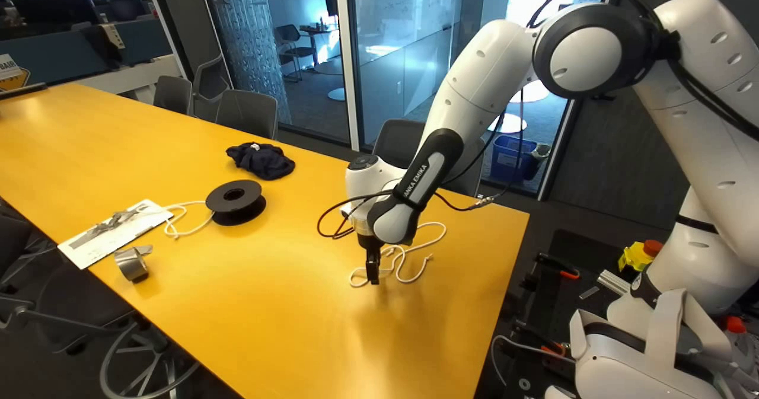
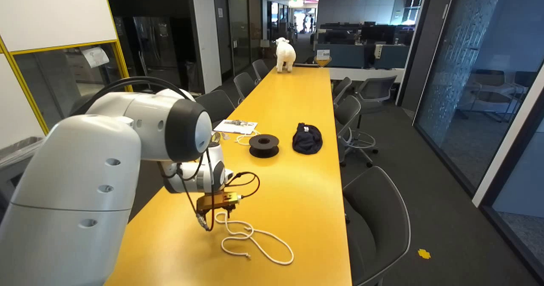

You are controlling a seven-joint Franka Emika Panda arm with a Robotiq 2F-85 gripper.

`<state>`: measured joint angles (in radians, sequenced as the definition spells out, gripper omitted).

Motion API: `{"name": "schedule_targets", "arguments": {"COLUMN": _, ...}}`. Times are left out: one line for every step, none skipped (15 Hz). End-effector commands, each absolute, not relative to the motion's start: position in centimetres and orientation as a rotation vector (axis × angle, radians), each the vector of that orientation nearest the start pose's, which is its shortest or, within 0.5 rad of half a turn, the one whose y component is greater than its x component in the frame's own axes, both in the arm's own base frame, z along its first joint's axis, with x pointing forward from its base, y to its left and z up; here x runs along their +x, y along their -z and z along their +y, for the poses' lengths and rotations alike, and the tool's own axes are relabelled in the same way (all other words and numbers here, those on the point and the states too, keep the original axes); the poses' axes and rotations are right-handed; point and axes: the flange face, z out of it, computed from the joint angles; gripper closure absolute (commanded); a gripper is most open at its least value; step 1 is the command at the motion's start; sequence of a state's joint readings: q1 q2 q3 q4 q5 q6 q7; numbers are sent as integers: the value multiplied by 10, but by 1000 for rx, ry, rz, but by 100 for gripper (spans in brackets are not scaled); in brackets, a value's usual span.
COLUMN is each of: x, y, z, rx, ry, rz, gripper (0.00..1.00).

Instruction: Move the middle of the rope to the right

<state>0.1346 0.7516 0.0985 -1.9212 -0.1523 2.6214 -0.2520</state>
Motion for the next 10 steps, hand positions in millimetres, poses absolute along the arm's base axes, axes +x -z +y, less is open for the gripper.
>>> {"name": "schedule_targets", "arguments": {"x": 617, "y": -84, "z": 150, "rx": -3051, "ry": -11, "rz": -933, "gripper": 0}}
{"name": "schedule_targets", "arguments": {"x": 622, "y": -82, "z": 150, "rx": -3055, "ry": -6, "rz": -933, "gripper": 0}}
{"name": "schedule_targets", "arguments": {"x": 626, "y": -79, "z": 149, "rx": -3056, "ry": -2, "rz": -932, "gripper": 0}}
{"name": "schedule_targets", "arguments": {"x": 630, "y": -78, "z": 148, "rx": -3059, "ry": 3, "rz": -927, "gripper": 0}}
{"name": "schedule_targets", "arguments": {"x": 633, "y": -74, "z": 147, "rx": -3059, "ry": 4, "rz": -920, "gripper": 0}}
{"name": "schedule_targets", "arguments": {"x": 636, "y": -72, "z": 146, "rx": -3061, "ry": 7, "rz": -913, "gripper": 0}}
{"name": "schedule_targets", "arguments": {"x": 637, "y": -68, "z": 145, "rx": -3060, "ry": 5, "rz": -908, "gripper": 0}}
{"name": "schedule_targets", "arguments": {"x": 639, "y": -65, "z": 144, "rx": -3063, "ry": 4, "rz": -905, "gripper": 0}}
{"name": "schedule_targets", "arguments": {"x": 640, "y": -63, "z": 144, "rx": -3063, "ry": 1, "rz": -903, "gripper": 0}}
{"name": "schedule_targets", "arguments": {"x": 641, "y": -60, "z": 144, "rx": -3063, "ry": 0, "rz": -902, "gripper": 0}}
